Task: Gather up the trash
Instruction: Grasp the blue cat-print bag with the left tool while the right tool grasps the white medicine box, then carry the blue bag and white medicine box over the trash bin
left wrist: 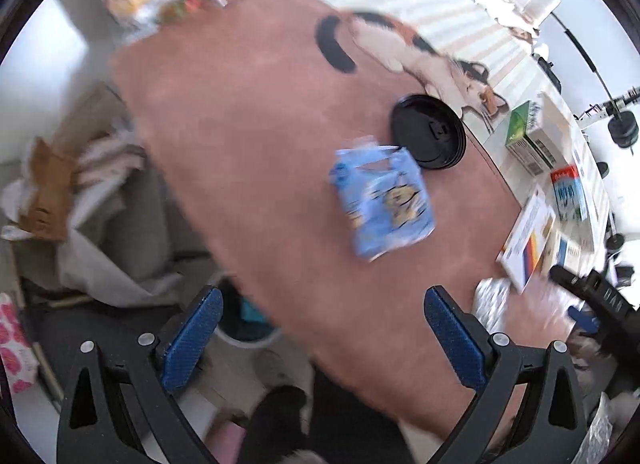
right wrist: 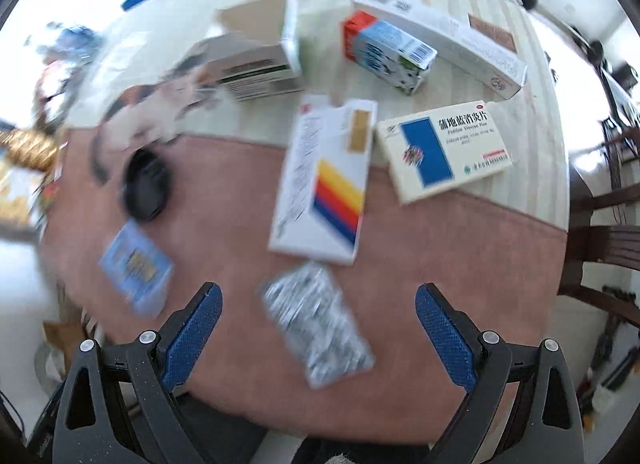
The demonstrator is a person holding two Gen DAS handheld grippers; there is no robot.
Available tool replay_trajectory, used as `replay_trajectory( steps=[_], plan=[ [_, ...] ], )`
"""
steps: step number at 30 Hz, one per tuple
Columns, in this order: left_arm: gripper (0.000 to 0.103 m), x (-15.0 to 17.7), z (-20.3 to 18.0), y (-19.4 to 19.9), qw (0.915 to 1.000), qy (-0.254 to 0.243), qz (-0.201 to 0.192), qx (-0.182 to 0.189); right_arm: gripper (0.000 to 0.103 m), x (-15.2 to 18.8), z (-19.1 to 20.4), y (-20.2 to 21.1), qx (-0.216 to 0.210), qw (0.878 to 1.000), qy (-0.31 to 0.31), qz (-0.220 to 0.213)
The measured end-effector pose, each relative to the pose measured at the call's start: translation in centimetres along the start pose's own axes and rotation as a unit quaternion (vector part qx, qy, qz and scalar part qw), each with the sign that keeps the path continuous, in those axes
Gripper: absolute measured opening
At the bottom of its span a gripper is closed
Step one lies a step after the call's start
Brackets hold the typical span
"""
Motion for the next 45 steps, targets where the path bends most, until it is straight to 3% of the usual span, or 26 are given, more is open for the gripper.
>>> replay_trajectory(
  steps=[7, 10, 14, 18, 23, 27, 36, 45],
  plan=[
    [0.102, -4.8, -2.6, -8.5, 0.9944, 0.051, 0.085, 0.036, 0.099, -4.6, 0.1, -5.9, 0.019, 0.998, -0.030, 0.042],
    [0.102, -5.7, -3.3, -10.6, 0.9923, 0.058, 0.103, 0.036, 0.099, -5.5, 0.6, -7.5, 0.018, 0.998, -0.035, 0.045],
    [0.100, -6.1, -3.9, -11.7, 0.9928, 0.052, 0.107, 0.008, 0.098, -5.8, 0.9, -8.6, 0.023, 0.998, -0.043, 0.031],
    [0.086, -5.9, -4.6, -11.3, 0.9948, 0.028, 0.095, -0.025, 0.094, -5.8, 1.0, -8.7, 0.037, 0.998, -0.053, 0.014],
    [0.065, -5.0, -5.0, -10.4, 0.9961, 0.000, 0.081, -0.034, 0.075, -4.8, 1.1, -8.3, 0.064, 0.997, -0.040, -0.005],
    [0.055, -4.7, -5.3, -9.7, 0.9965, -0.010, 0.075, -0.037, 0.075, -3.0, 1.5, -8.2, 0.062, 0.998, -0.020, -0.011],
    [0.055, -3.6, -5.2, -6.3, 0.9983, -0.016, 0.044, -0.034, 0.075, -0.9, 1.8, -5.5, 0.021, 0.999, 0.008, -0.028],
    [0.055, -1.7, -4.3, 0.6, 0.9986, -0.030, -0.026, -0.035, 0.074, 2.5, 3.5, -0.2, -0.026, 0.997, 0.046, -0.062]
  ],
)
Point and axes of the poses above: each gripper's, at about its wrist camera, not at the fingertips, and y roughly against the way its jaws point, z to its left, x to its underside, the point moved 6 cm from there along -y, roughly the way its jaws point, and after that the axes turned 11 degrees about -y, right-handed, at the moved point
